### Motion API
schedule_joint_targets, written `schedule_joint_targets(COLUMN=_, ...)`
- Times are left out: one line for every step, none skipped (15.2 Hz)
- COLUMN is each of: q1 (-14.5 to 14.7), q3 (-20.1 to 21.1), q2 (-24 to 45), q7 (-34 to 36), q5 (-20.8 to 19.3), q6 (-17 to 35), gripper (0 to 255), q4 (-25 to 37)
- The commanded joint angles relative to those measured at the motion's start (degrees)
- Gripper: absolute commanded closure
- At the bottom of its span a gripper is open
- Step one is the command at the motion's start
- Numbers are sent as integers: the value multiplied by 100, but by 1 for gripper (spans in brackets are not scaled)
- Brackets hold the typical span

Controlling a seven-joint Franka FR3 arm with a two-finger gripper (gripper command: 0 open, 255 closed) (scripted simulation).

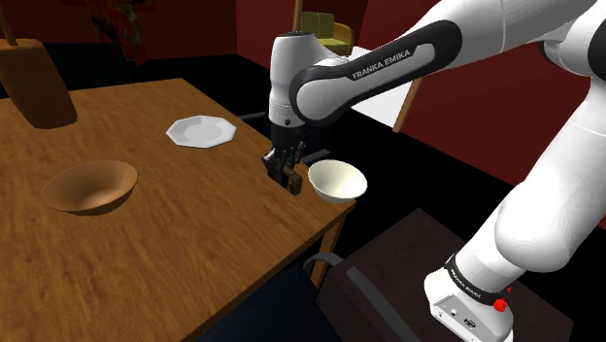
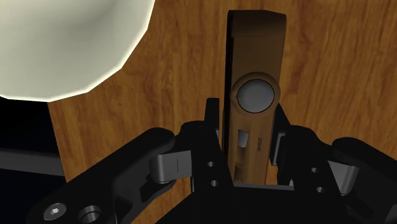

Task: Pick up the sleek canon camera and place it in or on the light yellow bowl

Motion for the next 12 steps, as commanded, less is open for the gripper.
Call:
schedule_joint_targets(q1=-8, q3=3, q2=-93, q7=-32, q5=48, q6=-151, gripper=255, q4=65)
schedule_joint_targets(q1=-11, q3=3, q2=-131, q7=-44, q5=67, q6=-224, gripper=255, q4=104)
schedule_joint_targets(q1=-14, q3=3, q2=-167, q7=-56, q5=85, q6=-298, gripper=255, q4=145)
schedule_joint_targets(q1=-16, q3=3, q2=-202, q7=-67, q5=102, q6=-372, gripper=255, q4=186)
schedule_joint_targets(q1=-19, q3=3, q2=-236, q7=-78, q5=118, q6=-445, gripper=255, q4=229)
schedule_joint_targets(q1=-21, q3=2, q2=-269, q7=-88, q5=133, q6=-519, gripper=255, q4=274)
schedule_joint_targets(q1=-24, q3=1, q2=-300, q7=-97, q5=148, q6=-593, gripper=255, q4=319)
schedule_joint_targets(q1=-26, q3=0, q2=-331, q7=-106, q5=162, q6=-668, gripper=255, q4=366)
schedule_joint_targets(q1=-28, q3=-1, q2=-360, q7=-115, q5=175, q6=-742, gripper=255, q4=414)
schedule_joint_targets(q1=-30, q3=-3, q2=-387, q7=-123, q5=187, q6=-816, gripper=255, q4=463)
schedule_joint_targets(q1=-32, q3=-4, q2=-414, q7=-130, q5=198, q6=-891, gripper=255, q4=513)
schedule_joint_targets(q1=-34, q3=-6, q2=-439, q7=-137, q5=209, q6=-965, gripper=255, q4=565)
